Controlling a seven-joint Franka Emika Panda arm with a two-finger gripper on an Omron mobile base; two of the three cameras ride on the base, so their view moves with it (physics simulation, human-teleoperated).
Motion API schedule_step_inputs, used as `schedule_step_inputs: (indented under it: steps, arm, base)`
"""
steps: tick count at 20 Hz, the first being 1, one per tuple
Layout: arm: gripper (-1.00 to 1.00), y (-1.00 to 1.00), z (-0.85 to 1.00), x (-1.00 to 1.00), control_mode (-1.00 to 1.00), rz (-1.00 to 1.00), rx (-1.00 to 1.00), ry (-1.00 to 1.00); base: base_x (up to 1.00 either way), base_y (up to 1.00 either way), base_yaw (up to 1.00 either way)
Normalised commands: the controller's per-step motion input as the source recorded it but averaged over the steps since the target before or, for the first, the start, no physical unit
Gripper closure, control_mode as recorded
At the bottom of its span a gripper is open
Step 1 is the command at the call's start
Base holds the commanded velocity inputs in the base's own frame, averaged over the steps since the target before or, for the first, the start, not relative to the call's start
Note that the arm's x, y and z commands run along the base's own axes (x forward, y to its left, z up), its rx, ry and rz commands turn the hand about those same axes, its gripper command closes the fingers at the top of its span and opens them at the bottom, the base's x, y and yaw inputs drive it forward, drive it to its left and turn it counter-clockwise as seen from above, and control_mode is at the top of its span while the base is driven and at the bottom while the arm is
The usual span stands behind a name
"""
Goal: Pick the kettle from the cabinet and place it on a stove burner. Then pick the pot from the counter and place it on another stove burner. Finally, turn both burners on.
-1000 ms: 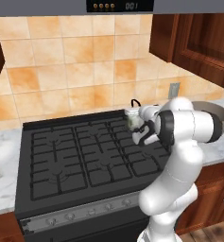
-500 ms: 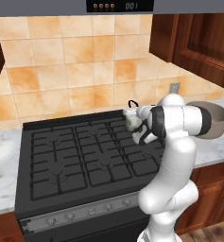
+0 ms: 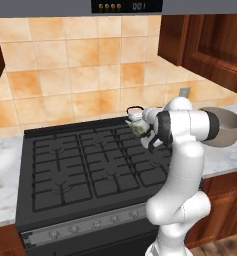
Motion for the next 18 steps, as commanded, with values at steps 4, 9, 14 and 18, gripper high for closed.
schedule_step_inputs:
  steps: [4,9,14,18]
  arm:
    - [-1.00,0.11,-0.16,0.15,-1.00,0.02,0.00,0.00]
    - [-1.00,0.01,-0.11,0.04,-1.00,0.01,0.00,0.00]
    - [-1.00,-0.07,-0.10,0.00,-1.00,0.00,0.00,-0.02]
    - [-1.00,-0.08,-0.07,0.00,-1.00,0.00,0.00,-0.04]
  base:
    - [0.00,0.00,0.00]
    - [0.00,0.00,0.00]
    - [0.00,0.00,0.00]
    - [0.00,0.00,0.00]
